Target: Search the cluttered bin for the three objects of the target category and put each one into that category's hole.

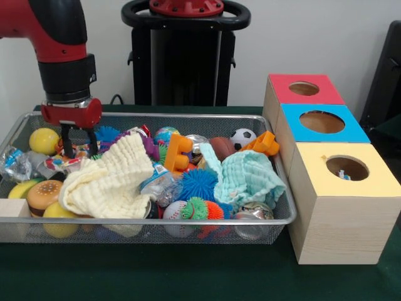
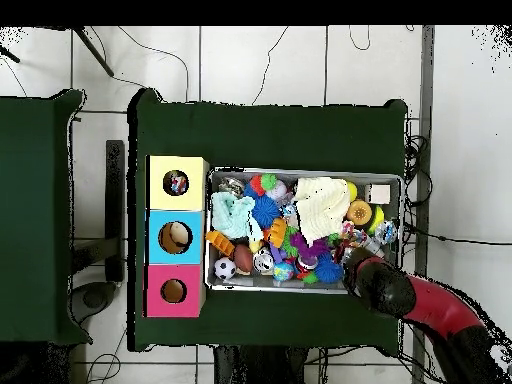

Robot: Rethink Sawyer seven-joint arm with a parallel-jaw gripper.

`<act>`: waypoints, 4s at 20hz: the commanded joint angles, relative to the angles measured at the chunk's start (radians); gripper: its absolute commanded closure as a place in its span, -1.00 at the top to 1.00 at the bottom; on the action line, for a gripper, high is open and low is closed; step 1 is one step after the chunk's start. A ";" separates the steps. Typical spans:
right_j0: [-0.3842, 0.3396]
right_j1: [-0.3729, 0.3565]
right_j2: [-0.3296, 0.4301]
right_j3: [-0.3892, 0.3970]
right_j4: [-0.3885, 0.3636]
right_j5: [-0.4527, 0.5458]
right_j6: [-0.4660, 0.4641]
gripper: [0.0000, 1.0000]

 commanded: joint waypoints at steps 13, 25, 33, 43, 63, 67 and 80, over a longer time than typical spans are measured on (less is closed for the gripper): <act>0.053 0.137 0.016 -0.074 -0.056 0.016 0.002 1.00; 0.038 0.165 0.031 -0.091 -0.039 0.030 0.001 -1.00; 0.066 0.153 0.027 -0.091 -0.019 0.039 0.025 -1.00; 0.172 0.060 -0.017 -0.167 0.073 0.228 0.049 -1.00; 0.214 0.049 -0.023 -0.300 0.174 0.480 0.053 -1.00; 0.234 0.043 -0.034 -0.299 0.196 0.495 0.083 -1.00; 0.325 0.037 -0.106 -0.446 0.248 0.664 0.109 -1.00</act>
